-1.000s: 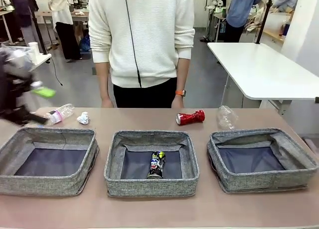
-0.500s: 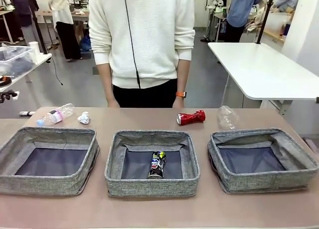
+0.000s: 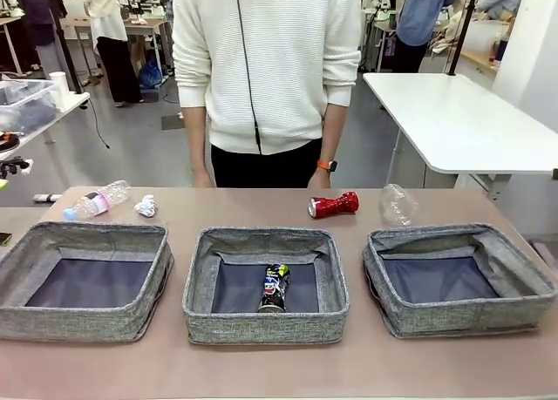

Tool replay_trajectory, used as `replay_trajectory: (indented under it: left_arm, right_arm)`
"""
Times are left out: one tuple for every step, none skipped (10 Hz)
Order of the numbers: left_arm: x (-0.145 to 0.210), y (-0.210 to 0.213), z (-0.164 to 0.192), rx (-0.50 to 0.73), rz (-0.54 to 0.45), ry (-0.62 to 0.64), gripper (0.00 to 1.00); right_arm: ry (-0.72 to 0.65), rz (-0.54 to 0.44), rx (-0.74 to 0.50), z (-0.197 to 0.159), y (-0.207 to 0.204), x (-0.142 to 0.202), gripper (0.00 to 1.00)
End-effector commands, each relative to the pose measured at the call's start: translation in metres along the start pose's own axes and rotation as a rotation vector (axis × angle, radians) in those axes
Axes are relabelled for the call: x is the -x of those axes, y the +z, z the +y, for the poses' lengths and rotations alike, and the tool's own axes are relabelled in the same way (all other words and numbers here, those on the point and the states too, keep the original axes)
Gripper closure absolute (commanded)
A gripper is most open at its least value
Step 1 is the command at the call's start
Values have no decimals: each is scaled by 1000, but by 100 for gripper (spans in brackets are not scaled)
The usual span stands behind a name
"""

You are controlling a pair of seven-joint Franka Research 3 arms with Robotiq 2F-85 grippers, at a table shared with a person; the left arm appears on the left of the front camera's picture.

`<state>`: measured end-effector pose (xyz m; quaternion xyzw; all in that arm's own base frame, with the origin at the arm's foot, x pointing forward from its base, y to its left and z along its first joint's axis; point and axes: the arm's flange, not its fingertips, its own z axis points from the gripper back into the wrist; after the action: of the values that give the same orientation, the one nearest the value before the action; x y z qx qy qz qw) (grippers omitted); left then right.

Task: Sort the waste into the appropriate baskets.
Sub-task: Place the picked waste into the Fabric basket indicated by the person, then pick up the waste item pointed out by the person.

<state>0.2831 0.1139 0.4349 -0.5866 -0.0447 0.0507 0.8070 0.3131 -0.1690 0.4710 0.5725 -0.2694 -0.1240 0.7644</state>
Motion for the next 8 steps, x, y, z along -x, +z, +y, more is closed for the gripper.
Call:
replay_trajectory:
  left_arm:
    - [1, 4, -2, 20, -6, 12, 0]
    - [1, 4, -2, 20, -6, 12, 0]
    - [1, 4, -2, 20, -6, 12, 0]
    - [1, 4, -2, 20, -6, 12, 0]
    - [1, 4, -2, 20, -6, 12, 0]
    - [1, 4, -2, 20, -6, 12, 0]
    - [1, 4, -2, 20, -6, 12, 0]
    - [1, 4, -2, 20, -6, 12, 0]
  right_arm:
    - [26, -16, -24, 0, -2, -2, 0]
    - [26, -16, -24, 0, -2, -2, 0]
    - [26, -16, -24, 0, -2, -2, 0]
    - [26, -16, -24, 0, -2, -2, 0]
    - [26, -16, -24, 0, -2, -2, 0]
    - [26, -16, -24, 0, -2, -2, 0]
    - [26, -16, -24, 0, -2, -2, 0]
    - [26, -16, -24, 0, -2, -2, 0]
